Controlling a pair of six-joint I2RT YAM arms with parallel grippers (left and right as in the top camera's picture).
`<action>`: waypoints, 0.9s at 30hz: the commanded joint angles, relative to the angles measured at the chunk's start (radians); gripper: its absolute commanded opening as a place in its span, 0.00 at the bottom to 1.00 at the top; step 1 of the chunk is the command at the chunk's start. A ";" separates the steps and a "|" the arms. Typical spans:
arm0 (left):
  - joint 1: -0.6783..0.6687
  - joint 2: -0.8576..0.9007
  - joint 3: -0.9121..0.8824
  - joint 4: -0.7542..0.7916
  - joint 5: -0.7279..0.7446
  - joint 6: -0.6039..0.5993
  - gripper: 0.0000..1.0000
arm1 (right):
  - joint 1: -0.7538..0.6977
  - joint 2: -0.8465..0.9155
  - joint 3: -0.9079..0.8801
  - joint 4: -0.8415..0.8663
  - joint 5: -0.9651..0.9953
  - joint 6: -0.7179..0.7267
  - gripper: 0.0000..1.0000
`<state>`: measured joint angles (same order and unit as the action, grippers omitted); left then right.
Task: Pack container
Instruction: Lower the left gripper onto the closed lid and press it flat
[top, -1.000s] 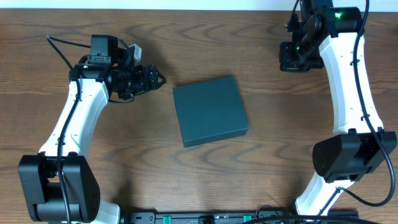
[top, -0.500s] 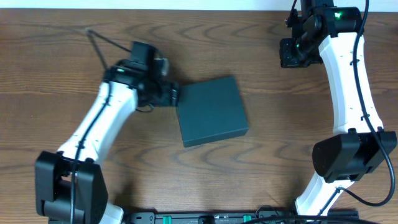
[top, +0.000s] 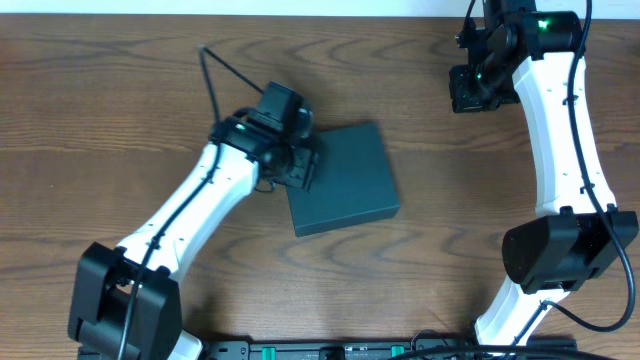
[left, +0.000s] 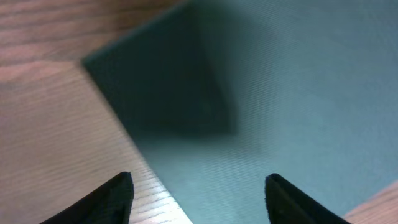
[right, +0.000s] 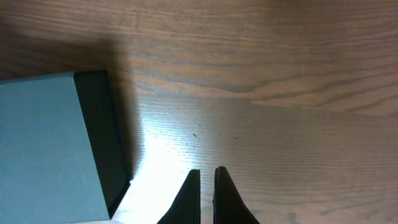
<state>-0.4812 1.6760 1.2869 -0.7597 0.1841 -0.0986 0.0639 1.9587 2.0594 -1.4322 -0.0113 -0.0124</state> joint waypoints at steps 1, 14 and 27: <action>-0.072 0.003 0.042 -0.008 -0.097 0.089 0.51 | -0.003 0.003 0.005 -0.001 -0.008 -0.020 0.01; -0.243 0.004 0.171 -0.003 -0.196 0.343 0.05 | -0.004 0.003 0.005 -0.010 -0.008 -0.019 0.01; -0.282 0.095 0.171 0.010 -0.192 0.406 0.05 | -0.058 0.003 0.005 -0.001 0.000 0.016 0.01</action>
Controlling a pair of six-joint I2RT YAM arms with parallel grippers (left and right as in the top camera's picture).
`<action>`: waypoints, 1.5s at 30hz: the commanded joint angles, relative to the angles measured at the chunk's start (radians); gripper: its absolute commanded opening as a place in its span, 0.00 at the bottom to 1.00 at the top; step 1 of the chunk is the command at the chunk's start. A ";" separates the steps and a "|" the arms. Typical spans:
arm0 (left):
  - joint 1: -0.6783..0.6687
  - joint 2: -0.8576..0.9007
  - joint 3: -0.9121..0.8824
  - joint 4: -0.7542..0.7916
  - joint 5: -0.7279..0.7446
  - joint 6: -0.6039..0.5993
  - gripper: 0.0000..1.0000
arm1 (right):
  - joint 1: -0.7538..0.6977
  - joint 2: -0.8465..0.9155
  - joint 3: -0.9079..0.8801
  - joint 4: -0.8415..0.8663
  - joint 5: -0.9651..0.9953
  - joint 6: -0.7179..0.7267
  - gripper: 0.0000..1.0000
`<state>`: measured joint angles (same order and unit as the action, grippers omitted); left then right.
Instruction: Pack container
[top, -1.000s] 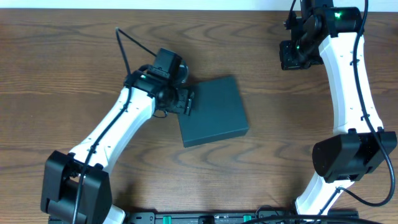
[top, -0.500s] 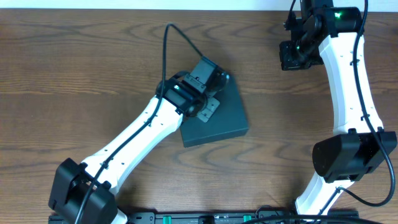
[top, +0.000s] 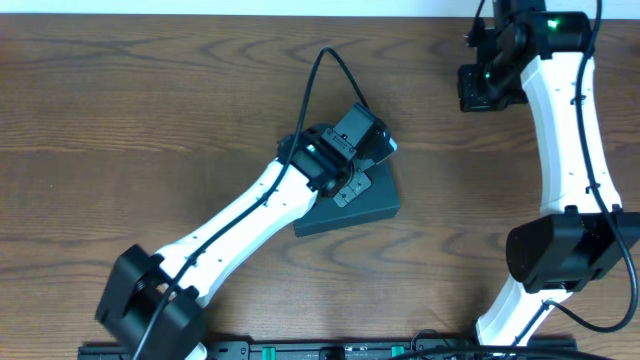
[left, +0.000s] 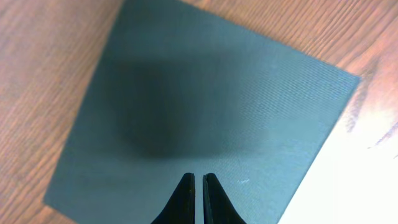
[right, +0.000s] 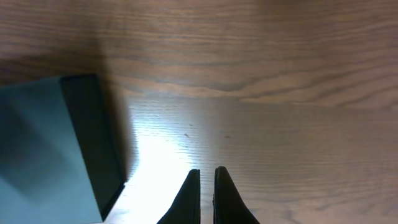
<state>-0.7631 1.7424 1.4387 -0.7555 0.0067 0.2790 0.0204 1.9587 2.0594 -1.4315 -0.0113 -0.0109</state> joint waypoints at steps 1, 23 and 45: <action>0.000 0.039 0.019 0.013 -0.015 0.032 0.05 | -0.020 0.003 0.005 -0.003 -0.001 0.014 0.01; -0.011 0.212 0.019 0.049 0.091 0.038 0.06 | -0.025 0.003 0.005 -0.004 0.000 0.009 0.01; 0.200 -0.056 0.116 -0.020 0.003 -0.170 0.69 | -0.042 -0.003 0.005 0.298 0.000 -0.062 0.37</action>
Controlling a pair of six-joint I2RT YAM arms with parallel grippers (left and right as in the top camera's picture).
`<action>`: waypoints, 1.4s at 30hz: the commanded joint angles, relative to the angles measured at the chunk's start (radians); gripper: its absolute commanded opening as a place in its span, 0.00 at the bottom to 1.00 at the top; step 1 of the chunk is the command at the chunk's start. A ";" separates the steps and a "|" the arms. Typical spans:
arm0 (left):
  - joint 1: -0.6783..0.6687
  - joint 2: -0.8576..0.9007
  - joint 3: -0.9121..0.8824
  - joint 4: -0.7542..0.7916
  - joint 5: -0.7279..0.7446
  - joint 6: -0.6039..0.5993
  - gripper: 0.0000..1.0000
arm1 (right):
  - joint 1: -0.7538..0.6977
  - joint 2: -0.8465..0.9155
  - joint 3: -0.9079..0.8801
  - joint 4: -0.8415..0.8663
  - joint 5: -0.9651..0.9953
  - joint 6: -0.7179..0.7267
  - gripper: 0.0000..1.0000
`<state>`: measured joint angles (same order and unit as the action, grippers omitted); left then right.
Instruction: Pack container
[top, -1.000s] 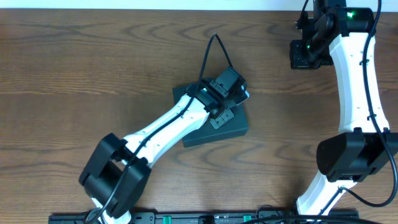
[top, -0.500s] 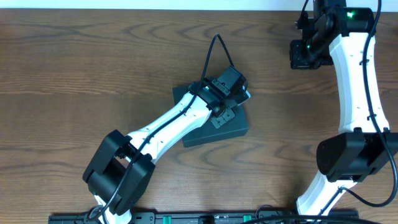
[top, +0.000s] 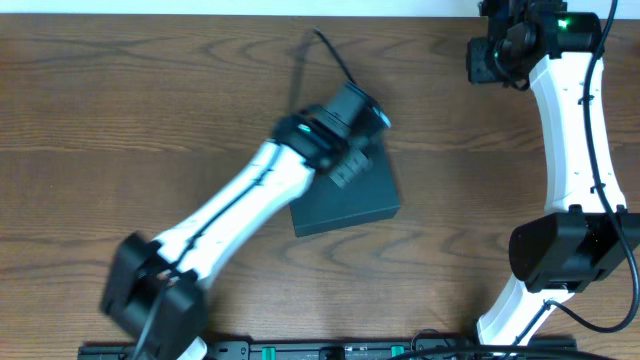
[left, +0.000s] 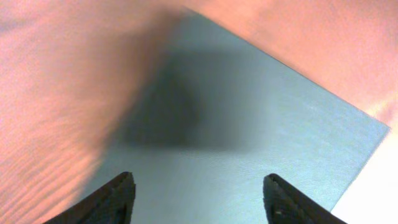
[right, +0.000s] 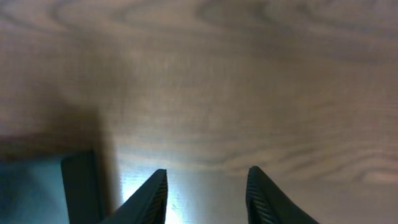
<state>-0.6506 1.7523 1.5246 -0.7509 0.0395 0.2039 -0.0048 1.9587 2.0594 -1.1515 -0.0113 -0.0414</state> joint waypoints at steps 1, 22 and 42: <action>0.124 -0.076 0.030 -0.040 -0.030 -0.121 0.73 | -0.023 -0.003 0.005 0.027 0.000 -0.035 0.38; 0.458 -0.346 -0.199 -0.127 -0.075 -0.266 0.99 | -0.065 -0.251 -0.067 -0.161 0.019 0.052 0.52; 0.458 -1.170 -0.705 -0.007 -0.075 -0.262 0.99 | 0.095 -1.210 -1.136 0.241 0.089 0.115 0.81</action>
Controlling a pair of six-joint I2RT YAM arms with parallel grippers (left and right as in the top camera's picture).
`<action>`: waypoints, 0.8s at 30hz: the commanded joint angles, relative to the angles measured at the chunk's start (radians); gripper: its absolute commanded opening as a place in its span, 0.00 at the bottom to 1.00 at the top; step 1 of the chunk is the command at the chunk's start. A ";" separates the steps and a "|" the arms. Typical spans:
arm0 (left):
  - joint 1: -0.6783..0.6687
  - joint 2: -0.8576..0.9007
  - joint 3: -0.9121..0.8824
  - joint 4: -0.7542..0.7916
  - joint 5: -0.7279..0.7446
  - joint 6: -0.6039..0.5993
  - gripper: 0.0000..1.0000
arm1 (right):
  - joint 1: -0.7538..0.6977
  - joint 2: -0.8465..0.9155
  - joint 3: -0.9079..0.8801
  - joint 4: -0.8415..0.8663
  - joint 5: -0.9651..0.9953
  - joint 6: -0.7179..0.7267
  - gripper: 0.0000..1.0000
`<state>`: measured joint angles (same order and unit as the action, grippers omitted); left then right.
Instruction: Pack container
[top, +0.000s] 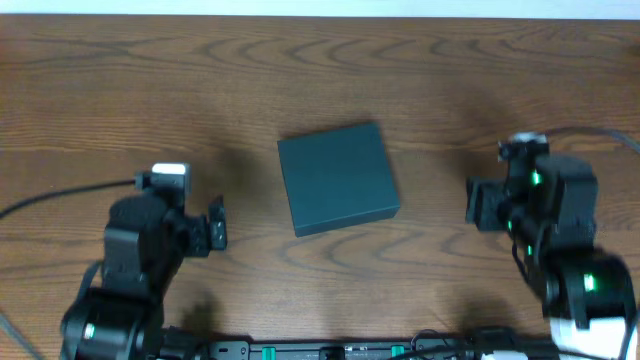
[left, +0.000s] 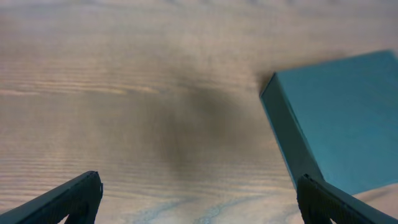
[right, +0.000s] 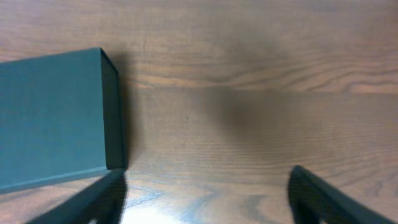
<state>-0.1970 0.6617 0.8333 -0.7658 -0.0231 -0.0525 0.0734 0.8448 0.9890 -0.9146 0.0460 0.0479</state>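
A dark teal closed box (top: 337, 178) lies flat in the middle of the wooden table, lid on. My left gripper (top: 213, 222) sits well to its left near the front, open with nothing between its fingers. In the left wrist view the box (left: 345, 118) shows at the right, beyond the wide-apart fingertips (left: 74, 196). My right gripper (top: 478, 203) rests to the right of the box, also open and empty. The right wrist view has the box (right: 53, 115) at its left and both dark fingertips (right: 317, 193) spread far apart over bare wood.
The wooden table (top: 120, 90) carries nothing else that shows. A black cable (top: 60, 195) runs off left from the left arm. A dark rail (top: 330, 350) lines the front edge.
Both arms have drawn back toward the front. The left gripper was over the box and is now far to its left. The right gripper left the far right corner. Both jaws stand wider.
The left gripper was open at the box's left edge while the right stayed shut at the far right. Then the left was shut over the lid. Later both were open, the left still above the box. Now both sit low on either side, and the box lies unmoved.
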 joint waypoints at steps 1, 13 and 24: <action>0.004 -0.113 -0.014 0.008 -0.013 -0.005 0.99 | 0.017 -0.137 -0.090 0.005 0.033 0.026 0.88; 0.004 -0.166 -0.014 -0.018 -0.016 -0.005 0.99 | 0.017 -0.245 -0.135 -0.122 0.029 0.026 0.99; 0.004 -0.166 -0.014 -0.018 -0.016 -0.005 0.99 | 0.017 -0.245 -0.135 -0.182 0.029 0.026 0.99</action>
<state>-0.1970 0.4950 0.8238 -0.7834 -0.0303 -0.0525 0.0772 0.6056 0.8608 -1.0893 0.0643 0.0616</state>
